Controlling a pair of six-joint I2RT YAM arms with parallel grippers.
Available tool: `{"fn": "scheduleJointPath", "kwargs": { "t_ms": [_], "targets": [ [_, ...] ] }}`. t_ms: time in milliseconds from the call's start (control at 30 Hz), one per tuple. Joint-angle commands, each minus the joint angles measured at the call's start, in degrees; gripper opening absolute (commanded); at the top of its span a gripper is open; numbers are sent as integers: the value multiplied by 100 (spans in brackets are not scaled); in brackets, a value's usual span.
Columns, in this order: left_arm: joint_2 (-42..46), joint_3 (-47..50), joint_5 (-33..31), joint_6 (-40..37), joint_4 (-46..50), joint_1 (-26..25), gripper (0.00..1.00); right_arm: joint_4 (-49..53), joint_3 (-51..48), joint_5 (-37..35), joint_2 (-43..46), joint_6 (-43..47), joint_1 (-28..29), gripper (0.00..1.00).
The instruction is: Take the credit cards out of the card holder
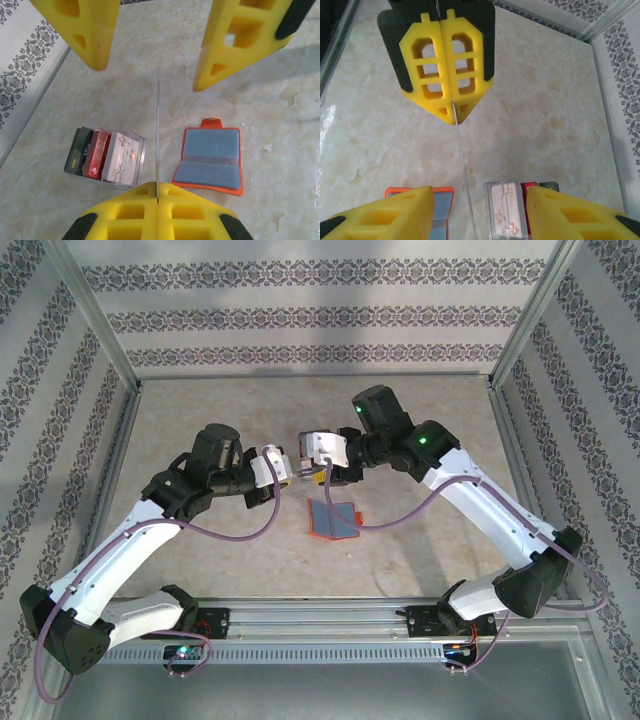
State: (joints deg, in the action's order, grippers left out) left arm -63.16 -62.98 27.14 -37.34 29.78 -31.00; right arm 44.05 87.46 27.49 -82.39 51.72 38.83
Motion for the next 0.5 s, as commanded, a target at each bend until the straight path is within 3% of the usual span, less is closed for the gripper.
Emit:
{"fn": "scheduleJointPath", "kwargs": {
  "t_ms": [0,267,467],
  "targets": [
    [-1,7,177,-134,-293,-24,0,104,209,213,-99,114,81,46],
    [22,10,123,-124,-337,-46,0,185,280,239,-226,161,90,30],
    [48,54,95,-90,-441,-56,0,285,315,262,-264,174,91,24]
  ]
}}
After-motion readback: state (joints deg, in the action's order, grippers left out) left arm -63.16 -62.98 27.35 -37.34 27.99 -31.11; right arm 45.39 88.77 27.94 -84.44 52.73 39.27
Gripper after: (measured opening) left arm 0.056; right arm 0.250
